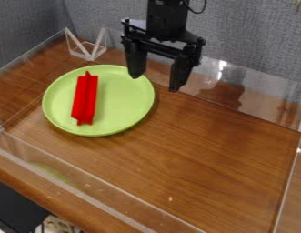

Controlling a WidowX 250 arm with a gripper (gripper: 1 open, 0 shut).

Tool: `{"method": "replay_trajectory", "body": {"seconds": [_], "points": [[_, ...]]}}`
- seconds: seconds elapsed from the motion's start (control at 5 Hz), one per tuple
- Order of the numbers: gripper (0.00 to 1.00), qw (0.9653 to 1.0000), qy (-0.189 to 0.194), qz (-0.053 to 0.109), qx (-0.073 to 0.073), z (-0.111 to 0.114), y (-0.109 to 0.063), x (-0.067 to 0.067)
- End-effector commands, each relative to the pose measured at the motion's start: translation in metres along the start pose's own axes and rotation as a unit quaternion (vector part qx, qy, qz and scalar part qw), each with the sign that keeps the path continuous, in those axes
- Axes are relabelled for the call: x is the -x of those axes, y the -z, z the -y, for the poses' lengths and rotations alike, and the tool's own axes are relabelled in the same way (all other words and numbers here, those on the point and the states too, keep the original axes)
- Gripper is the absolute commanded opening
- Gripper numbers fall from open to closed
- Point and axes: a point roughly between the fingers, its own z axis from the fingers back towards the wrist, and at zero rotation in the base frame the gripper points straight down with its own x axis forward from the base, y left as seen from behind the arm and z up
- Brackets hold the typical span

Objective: Put the red object on the right side

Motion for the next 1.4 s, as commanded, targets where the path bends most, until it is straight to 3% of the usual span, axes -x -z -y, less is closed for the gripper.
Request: {"method": "replay_trajectory", "body": {"seconds": [0.0, 0.4, 0.8, 1.0, 1.2], "points": [[1.00, 0.9999, -0.013, -0.009, 0.003, 0.000, 0.010, -0.003], [1.00, 0.9978, -0.064, 0.009, 0.015, 0.008, 0.020, -0.030], [1.00, 0.9927, -0.118, 0.019, 0.020, -0.001, 0.024, -0.038], [1.00, 0.9887, -0.147, 0.023, 0.021, -0.011, 0.023, -0.036], [1.00, 0.9818, -0.186, 0.033, 0.024, -0.022, 0.018, -0.034]]}}
